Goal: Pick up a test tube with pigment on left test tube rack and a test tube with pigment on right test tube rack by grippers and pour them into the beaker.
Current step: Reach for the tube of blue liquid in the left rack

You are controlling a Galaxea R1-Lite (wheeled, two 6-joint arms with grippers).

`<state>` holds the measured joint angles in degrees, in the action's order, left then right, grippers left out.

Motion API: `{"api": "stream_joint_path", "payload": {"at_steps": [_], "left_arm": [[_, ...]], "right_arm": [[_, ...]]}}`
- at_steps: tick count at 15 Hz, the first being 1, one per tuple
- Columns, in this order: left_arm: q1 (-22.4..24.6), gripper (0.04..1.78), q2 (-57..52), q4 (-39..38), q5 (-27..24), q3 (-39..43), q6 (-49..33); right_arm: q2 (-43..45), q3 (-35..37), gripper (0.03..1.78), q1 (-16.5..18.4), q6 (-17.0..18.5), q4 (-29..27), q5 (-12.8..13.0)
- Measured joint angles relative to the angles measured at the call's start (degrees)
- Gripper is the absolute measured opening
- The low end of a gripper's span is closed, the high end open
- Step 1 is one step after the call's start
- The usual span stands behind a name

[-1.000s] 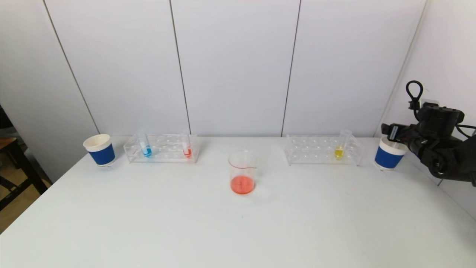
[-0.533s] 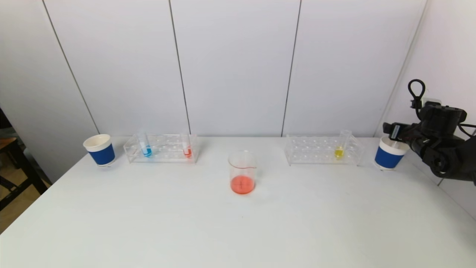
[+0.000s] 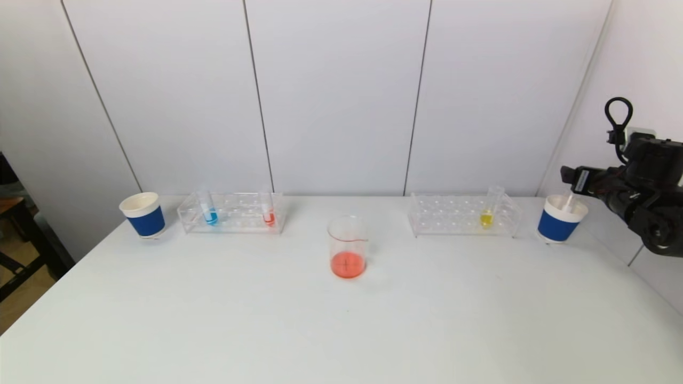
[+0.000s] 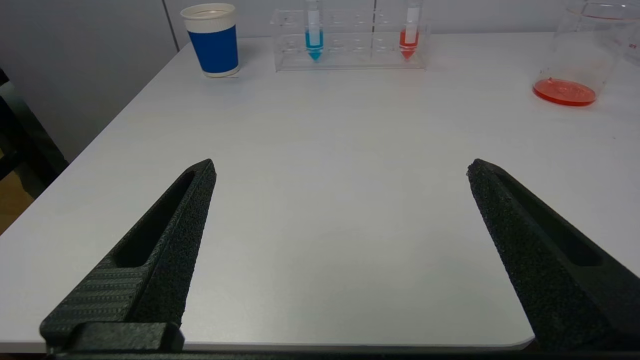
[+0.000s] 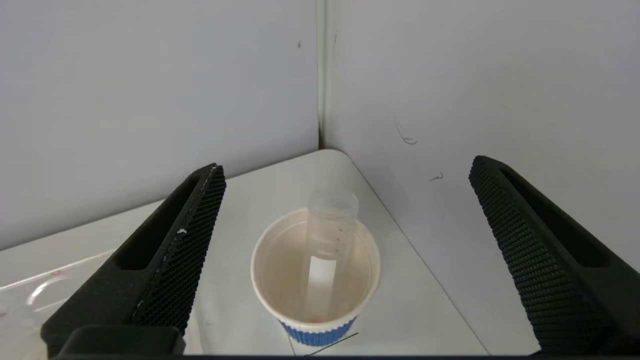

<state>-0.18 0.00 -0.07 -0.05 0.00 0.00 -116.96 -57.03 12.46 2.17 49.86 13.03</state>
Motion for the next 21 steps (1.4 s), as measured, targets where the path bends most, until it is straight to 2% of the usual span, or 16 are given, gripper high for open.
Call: {"api": "stream_joint_path", "payload": {"at_steps": [4, 8, 13, 17, 21], "left_arm": [[0.0, 1.76, 0.0, 0.02, 0.05, 0.0, 0.0], [0.0, 1.76, 0.0, -0.02, 0.05, 0.0, 0.0], [0.0, 1.76, 0.0, -0.02, 0.0, 0.0, 0.0], [0.0, 1.76, 0.0, -0.04, 0.05, 0.0, 0.0], [0.0, 1.76, 0.0, -0.02, 0.05, 0.0, 0.0]], "right_arm": [[9.76, 4.74, 1.77, -0.56, -0.57, -2.47, -0.72], [23.08, 10.31, 1.77, -1.61, -0.66, -8.28, -4.52], [41.28, 16.79, 1.77, -6.16, -1.57, -16.21, -5.95], [57.95, 18.86, 1.77, -12.79, -1.87, -28.56, -6.12], [73.0, 19.65, 1.77, -15.92, -2.17, -41.57, -7.25]]}}
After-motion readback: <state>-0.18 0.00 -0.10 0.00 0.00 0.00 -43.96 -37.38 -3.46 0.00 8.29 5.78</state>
